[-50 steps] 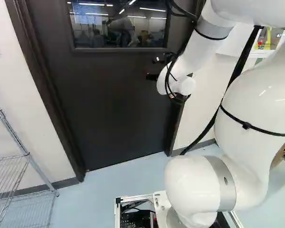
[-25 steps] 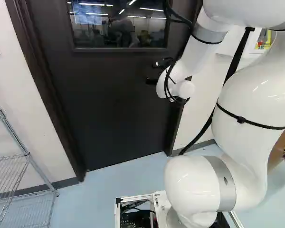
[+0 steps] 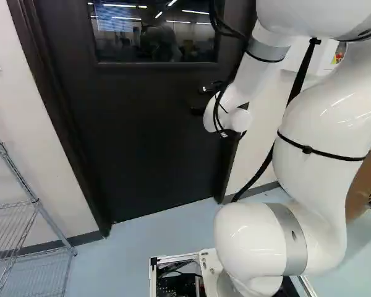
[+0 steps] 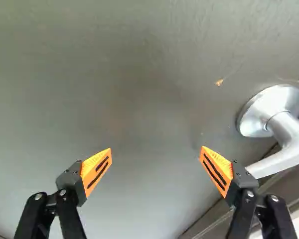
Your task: Open the door and move inside
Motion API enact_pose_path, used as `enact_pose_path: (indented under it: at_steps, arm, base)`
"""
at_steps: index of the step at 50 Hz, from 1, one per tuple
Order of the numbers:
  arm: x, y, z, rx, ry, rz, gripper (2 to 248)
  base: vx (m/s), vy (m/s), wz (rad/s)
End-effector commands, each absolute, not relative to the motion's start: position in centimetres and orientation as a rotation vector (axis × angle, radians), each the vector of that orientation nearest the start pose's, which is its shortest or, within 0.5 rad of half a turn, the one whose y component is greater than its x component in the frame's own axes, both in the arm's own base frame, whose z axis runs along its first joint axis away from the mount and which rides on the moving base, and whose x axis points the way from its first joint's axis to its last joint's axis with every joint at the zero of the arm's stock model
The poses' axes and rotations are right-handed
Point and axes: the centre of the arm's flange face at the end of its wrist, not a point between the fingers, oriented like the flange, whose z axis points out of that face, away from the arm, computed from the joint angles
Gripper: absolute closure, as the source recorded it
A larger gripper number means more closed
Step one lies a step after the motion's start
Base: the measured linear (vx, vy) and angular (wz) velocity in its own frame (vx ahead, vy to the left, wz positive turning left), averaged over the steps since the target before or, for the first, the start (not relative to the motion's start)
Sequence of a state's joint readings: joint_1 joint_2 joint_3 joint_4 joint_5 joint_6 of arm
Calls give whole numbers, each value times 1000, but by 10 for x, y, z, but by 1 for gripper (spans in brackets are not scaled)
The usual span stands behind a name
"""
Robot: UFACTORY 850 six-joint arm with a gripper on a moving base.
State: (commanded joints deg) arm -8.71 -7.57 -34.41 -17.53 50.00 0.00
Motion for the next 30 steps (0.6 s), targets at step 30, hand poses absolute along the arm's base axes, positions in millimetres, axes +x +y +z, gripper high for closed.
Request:
enact_pose_path:
  at_steps: [30]
  arm:
    - [464,-50,384,-2540,-276,-1858,3]
  base:
    - [0,0,0]
